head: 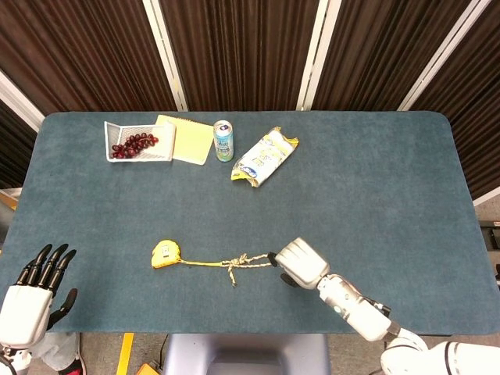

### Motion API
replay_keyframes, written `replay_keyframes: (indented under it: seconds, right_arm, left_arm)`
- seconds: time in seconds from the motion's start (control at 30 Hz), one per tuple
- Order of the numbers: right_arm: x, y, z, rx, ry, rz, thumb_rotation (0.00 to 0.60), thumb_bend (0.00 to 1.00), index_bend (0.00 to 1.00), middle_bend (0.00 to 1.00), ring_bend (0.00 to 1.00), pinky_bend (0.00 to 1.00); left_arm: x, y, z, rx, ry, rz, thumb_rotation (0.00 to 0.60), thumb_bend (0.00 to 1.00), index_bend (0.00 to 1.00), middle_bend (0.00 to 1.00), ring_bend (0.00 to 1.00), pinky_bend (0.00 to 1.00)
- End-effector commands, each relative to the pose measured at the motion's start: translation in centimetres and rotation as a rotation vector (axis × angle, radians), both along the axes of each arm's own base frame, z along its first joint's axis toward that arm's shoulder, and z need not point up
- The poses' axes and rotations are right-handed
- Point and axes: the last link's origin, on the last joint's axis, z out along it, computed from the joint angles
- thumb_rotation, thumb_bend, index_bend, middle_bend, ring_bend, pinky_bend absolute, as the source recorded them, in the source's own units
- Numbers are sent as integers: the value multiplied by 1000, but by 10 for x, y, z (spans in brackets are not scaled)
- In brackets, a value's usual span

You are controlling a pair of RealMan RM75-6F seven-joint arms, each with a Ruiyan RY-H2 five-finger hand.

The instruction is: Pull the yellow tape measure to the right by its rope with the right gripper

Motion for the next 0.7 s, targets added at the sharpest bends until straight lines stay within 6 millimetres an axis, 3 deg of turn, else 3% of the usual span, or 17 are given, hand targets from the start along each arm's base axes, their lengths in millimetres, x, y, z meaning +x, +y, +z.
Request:
replay_keyframes:
  seconds: [0.03,0.33,0.7]
  right_arm:
    - [3,-7,-17,-11,47,1,600,418,573,1000,913,1000]
    - [5,-17,-41,-21,98,-46,600,418,553,1000,913,1000]
    - [2,-22,-54,-11,134,-79,600,418,550,1000,911,1000]
  left_arm:
    - [0,0,0,-1,-1,-3,600,374,116,91,57,259]
    - [0,-1,1,-5,-6,-9,600,373,116,91,60,259]
    - [0,-2,4,-3,-21,-12,600,372,116,91,60,259]
